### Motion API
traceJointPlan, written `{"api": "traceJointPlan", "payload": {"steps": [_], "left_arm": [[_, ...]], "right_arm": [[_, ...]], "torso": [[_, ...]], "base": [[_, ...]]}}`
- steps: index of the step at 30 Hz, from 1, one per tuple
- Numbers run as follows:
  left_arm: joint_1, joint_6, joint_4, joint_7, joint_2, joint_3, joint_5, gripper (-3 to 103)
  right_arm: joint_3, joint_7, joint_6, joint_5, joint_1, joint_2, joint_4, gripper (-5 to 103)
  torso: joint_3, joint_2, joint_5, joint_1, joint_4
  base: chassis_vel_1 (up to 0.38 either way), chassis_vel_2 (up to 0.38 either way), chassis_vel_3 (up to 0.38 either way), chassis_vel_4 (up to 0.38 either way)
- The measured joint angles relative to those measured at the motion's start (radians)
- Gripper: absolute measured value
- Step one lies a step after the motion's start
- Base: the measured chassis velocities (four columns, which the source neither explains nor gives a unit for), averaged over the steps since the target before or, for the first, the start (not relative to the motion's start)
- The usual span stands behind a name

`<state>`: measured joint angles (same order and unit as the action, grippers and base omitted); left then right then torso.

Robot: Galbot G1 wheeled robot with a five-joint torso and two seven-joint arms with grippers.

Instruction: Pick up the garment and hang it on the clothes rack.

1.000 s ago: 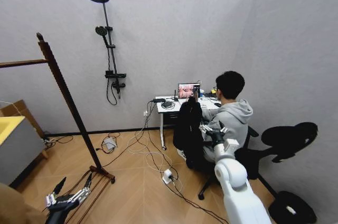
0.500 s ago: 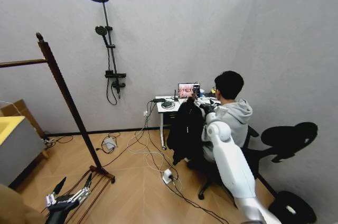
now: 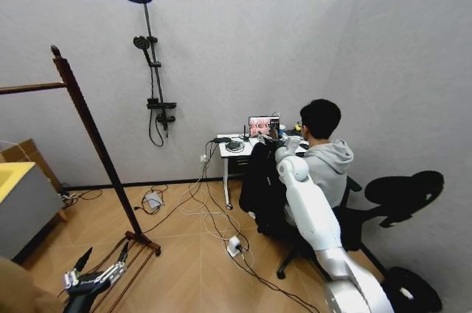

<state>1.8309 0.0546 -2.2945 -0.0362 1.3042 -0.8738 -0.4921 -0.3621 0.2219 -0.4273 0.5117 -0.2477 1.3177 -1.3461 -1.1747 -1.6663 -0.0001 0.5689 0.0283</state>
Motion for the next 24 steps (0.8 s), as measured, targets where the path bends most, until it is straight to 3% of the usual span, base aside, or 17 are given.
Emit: {"api": "traceJointPlan", "payload": {"steps": [4, 6, 11, 12, 14, 16, 17, 19, 24], "left_arm": [[0.000, 0.000, 0.000, 0.000, 0.000, 0.000, 0.000, 100], [0.000, 0.000, 0.000, 0.000, 0.000, 0.000, 0.000, 100], [0.000, 0.000, 0.000, 0.000, 0.000, 0.000, 0.000, 100], [0.000, 0.000, 0.000, 0.000, 0.000, 0.000, 0.000, 100], [0.000, 0.000, 0.000, 0.000, 0.000, 0.000, 0.000, 100], [0.000, 0.000, 0.000, 0.000, 0.000, 0.000, 0.000, 100], [0.000, 0.000, 0.000, 0.000, 0.000, 0.000, 0.000, 100], [0.000, 0.000, 0.000, 0.000, 0.000, 0.000, 0.000, 100], [0.000, 0.000, 0.000, 0.000, 0.000, 0.000, 0.000, 100]], "right_arm": [[0.006, 0.019, -0.030, 0.001, 0.005, -0.006, -0.002, 102], [0.007, 0.027, -0.042, 0.005, 0.006, -0.007, -0.002, 99], [-0.001, 0.035, -0.063, -0.005, 0.017, -0.011, 0.009, 78], [-0.001, 0.035, -0.063, -0.005, 0.017, -0.011, 0.009, 78], [-0.006, 0.036, -0.079, -0.008, 0.024, -0.024, 0.012, 66], [-0.006, 0.036, -0.079, -0.008, 0.024, -0.024, 0.012, 66], [-0.006, 0.036, -0.080, -0.008, 0.026, -0.030, 0.016, 61], [-0.009, 0.011, -0.074, -0.007, 0.028, -0.049, 0.037, 38], [-0.009, -0.012, -0.044, -0.019, 0.028, -0.053, 0.055, 22]], "torso": [[0.000, 0.000, 0.0002, 0.000, 0.0001], [0.000, 0.000, 0.0002, 0.000, 0.0001], [0.000, 0.000, 0.0003, 0.000, 0.0000], [0.000, 0.000, 0.0003, 0.000, 0.0000], [0.000, 0.000, 0.0001, 0.000, 0.0000], [0.000, 0.000, 0.0001, 0.000, 0.0000], [0.000, 0.000, 0.0001, 0.000, 0.0001], [0.000, 0.000, 0.0002, 0.000, 0.0001], [0.000, 0.000, 0.0002, 0.000, -0.0001]], "base": [[0.000, 0.000, 0.000, 0.000], [0.000, 0.000, 0.000, 0.000], [0.000, 0.000, 0.000, 0.000], [0.000, 0.000, 0.000, 0.000], [0.000, 0.000, 0.000, 0.000], [0.000, 0.000, 0.000, 0.000], [0.000, 0.000, 0.000, 0.000], [0.000, 0.000, 0.000, 0.000], [0.000, 0.000, 0.000, 0.000]]}}
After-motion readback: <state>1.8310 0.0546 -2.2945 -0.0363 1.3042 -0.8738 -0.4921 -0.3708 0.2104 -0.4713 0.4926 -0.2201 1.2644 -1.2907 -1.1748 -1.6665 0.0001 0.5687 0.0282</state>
